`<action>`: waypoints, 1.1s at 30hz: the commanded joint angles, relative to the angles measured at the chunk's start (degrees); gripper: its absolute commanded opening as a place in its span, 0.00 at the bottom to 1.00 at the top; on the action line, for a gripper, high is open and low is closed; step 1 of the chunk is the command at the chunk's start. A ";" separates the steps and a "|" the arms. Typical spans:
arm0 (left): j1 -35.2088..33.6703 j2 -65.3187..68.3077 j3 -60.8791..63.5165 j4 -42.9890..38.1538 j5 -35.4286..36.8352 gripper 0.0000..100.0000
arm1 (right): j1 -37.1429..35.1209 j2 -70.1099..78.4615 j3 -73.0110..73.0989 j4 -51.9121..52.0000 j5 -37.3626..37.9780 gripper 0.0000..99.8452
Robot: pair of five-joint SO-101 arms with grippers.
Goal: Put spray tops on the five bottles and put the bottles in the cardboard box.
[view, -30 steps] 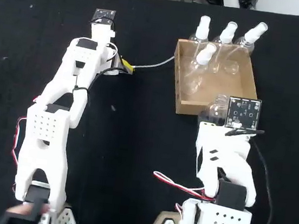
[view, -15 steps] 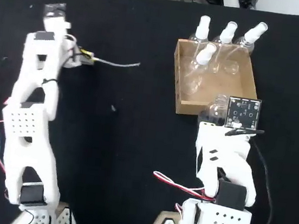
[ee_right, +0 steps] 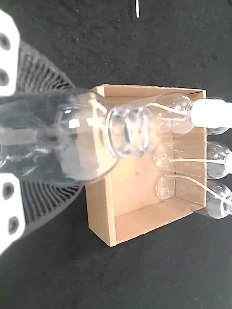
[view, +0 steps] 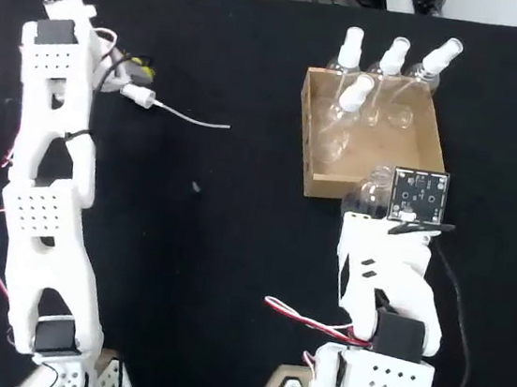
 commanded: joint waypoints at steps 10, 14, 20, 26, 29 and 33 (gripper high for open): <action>4.35 11.43 -5.49 -11.25 33.49 0.38 | 0.70 -1.36 -0.57 -1.76 -0.26 0.01; 4.44 14.33 -9.19 -10.90 34.73 0.30 | 0.70 -1.36 -0.57 -1.76 -0.18 0.01; 4.09 17.93 -10.42 -11.16 34.64 0.18 | 0.70 -1.36 -0.57 -1.85 -0.18 0.01; 2.59 18.64 -10.68 -5.27 34.29 0.02 | 0.70 -1.36 -0.57 -1.85 -0.09 0.01; 2.51 18.11 -15.96 3.52 27.69 0.04 | 0.70 -1.36 -0.57 -1.85 -0.09 0.01; 3.21 18.20 -24.92 13.80 11.34 0.03 | 0.70 -1.36 -0.57 -1.85 -0.09 0.01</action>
